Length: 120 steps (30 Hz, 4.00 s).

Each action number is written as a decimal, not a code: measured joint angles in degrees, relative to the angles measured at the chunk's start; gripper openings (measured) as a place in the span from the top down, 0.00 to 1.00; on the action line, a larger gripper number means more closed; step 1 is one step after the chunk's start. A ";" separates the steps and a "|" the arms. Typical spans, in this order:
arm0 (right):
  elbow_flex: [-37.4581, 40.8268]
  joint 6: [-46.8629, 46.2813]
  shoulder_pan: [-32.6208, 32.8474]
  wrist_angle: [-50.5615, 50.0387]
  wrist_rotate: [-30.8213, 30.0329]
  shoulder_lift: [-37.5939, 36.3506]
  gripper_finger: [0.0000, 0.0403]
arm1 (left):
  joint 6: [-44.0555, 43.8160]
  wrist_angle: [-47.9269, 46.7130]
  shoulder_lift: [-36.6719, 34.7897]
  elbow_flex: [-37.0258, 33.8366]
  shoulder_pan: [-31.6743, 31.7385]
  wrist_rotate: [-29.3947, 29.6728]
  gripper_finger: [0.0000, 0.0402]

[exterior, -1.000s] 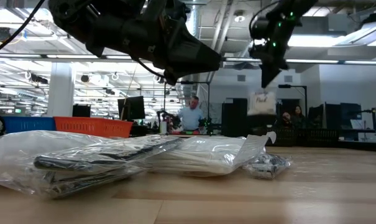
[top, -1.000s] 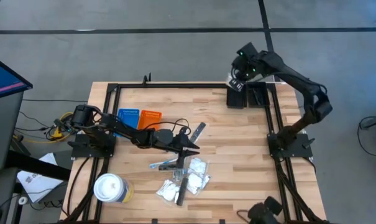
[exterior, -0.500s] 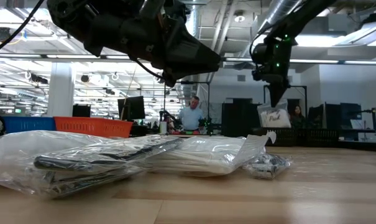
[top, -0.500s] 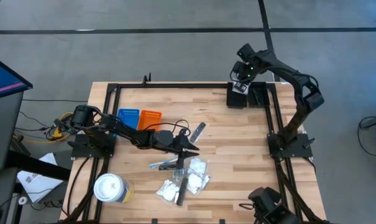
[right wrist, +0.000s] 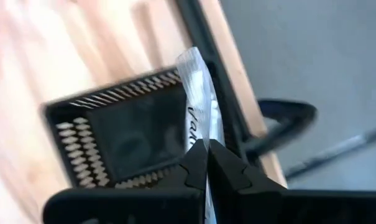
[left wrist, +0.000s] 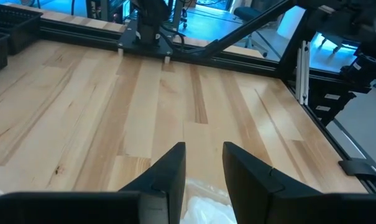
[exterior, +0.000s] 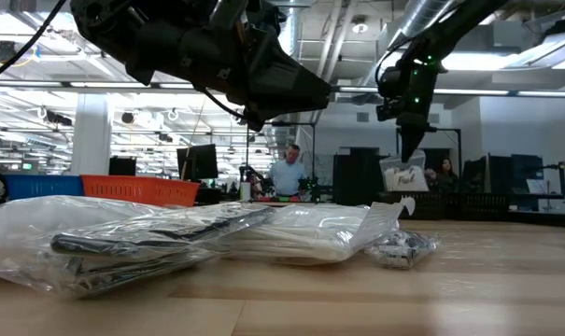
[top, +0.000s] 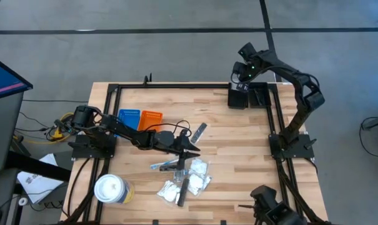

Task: Pick & Place Travel size toiletries
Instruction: Put the cotton pack into the left black bin, then put the blue toothbrush into the orange bin

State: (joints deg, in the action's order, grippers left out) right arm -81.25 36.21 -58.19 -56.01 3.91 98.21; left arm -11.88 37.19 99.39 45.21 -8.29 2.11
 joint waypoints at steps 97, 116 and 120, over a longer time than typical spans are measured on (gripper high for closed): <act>-14.01 -4.57 0.70 1.75 9.70 4.07 0.82 | 1.09 -0.33 0.00 0.00 0.00 0.04 0.75; -16.50 -12.27 20.63 -1.68 23.37 4.09 0.82 | 1.09 -0.35 0.00 0.00 0.00 0.04 0.75; -16.50 -13.34 26.12 -2.44 23.42 4.09 0.82 | 1.07 -0.52 0.00 0.00 0.00 0.04 0.75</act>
State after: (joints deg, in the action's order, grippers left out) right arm -97.76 22.87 -32.07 -58.45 27.33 102.30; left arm -10.81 36.67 99.39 45.21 -8.29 2.15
